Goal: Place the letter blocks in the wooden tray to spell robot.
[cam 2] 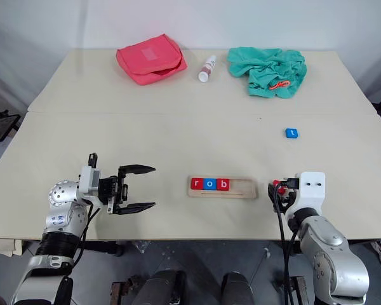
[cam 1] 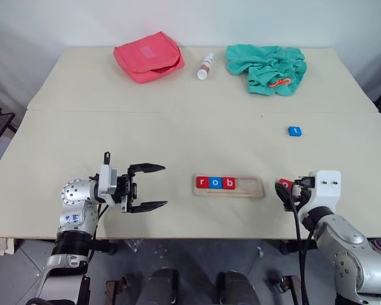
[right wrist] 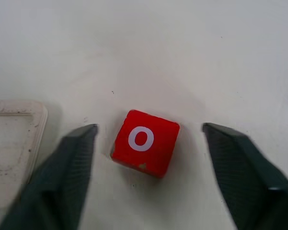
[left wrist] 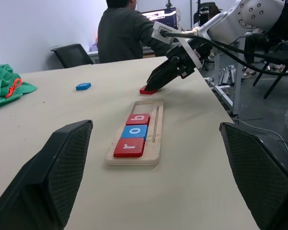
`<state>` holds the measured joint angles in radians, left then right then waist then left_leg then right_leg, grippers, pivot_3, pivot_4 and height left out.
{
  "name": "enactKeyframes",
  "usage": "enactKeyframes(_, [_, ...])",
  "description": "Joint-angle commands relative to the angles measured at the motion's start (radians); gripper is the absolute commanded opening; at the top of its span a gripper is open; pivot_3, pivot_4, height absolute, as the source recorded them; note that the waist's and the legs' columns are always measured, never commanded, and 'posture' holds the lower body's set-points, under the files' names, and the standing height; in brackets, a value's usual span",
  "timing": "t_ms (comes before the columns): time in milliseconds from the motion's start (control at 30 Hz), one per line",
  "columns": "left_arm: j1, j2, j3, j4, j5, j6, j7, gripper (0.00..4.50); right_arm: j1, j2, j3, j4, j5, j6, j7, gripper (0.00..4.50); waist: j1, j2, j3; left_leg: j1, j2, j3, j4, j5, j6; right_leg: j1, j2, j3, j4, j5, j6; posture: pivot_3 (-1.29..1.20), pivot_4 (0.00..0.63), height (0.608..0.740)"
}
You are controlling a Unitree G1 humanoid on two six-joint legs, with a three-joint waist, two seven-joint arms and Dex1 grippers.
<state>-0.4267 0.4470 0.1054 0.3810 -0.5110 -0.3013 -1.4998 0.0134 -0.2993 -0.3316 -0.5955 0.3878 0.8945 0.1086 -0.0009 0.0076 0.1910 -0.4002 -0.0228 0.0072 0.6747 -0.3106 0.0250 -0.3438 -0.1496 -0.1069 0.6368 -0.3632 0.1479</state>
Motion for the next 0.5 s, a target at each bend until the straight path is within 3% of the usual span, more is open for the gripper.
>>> enactKeyframes(33, [-0.002,0.007,0.008,-0.009,-0.024,-0.001,-0.029,4.50,0.014,-0.022,-0.034,-0.053,0.029,-0.029,0.037,4.46,0.000,0.000,0.000,0.000,0.000,0.000,0.000,0.000,0.000,0.000,0.000,0.000,0.000,0.000,0.000,0.00,0.150,0.740])
enactKeyframes(200, [0.000,0.004,0.008,-0.010,-0.024,-0.005,-0.027,4.50,0.030,-0.128,-0.041,-0.040,0.057,-0.050,0.160,4.46,0.001,0.000,0.000,0.000,0.000,0.000,0.000,0.000,0.000,0.000,0.000,0.000,0.000,0.000,0.000,0.00,0.150,0.740])
enactKeyframes(367, [-0.003,-0.006,0.004,-0.007,-0.020,-0.013,-0.020,4.50,0.023,-0.388,-0.030,0.069,0.055,-0.134,0.429,4.46,0.001,0.000,0.000,0.000,0.000,0.001,0.000,0.000,0.000,0.001,0.000,0.000,-0.001,0.000,0.000,0.00,0.150,0.740])
enactKeyframes(500, [-0.004,-0.016,0.003,-0.006,-0.017,-0.023,-0.014,4.50,-0.050,-0.606,0.051,0.246,0.014,-0.235,0.662,4.46,0.001,0.000,0.000,0.000,0.001,0.002,0.000,0.000,0.000,0.003,0.000,-0.001,-0.006,0.000,0.000,0.00,0.150,0.740])
